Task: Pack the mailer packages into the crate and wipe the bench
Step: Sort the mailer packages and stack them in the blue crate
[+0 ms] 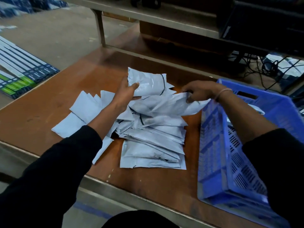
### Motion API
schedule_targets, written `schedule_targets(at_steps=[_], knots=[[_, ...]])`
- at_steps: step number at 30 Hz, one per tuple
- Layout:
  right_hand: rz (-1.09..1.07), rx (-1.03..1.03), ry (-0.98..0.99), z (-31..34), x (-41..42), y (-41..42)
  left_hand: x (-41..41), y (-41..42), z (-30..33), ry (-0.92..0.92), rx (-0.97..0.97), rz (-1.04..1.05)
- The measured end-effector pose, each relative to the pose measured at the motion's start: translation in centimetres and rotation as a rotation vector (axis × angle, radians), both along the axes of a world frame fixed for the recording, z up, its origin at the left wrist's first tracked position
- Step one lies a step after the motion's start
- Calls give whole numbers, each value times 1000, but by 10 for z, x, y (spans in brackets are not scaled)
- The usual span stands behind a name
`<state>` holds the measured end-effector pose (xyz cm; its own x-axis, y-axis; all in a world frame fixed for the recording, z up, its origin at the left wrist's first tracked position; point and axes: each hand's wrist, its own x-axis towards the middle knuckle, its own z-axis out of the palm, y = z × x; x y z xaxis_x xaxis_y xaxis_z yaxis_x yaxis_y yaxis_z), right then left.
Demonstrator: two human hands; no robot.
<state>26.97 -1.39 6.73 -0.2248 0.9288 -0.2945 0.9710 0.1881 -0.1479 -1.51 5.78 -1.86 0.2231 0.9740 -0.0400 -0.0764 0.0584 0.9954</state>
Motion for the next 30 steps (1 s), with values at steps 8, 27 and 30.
schedule_targets(at_steps=[8, 27, 30], knots=[[-91, 225, 360, 11, 15, -11, 45, -33, 14, -188, -229, -210], [-289, 474, 387, -16, 37, -18, 64, -44, 38, 171, 283, -327], [-486, 429, 598, -16, 48, -21, 56, -42, 32, 125, 275, -264]])
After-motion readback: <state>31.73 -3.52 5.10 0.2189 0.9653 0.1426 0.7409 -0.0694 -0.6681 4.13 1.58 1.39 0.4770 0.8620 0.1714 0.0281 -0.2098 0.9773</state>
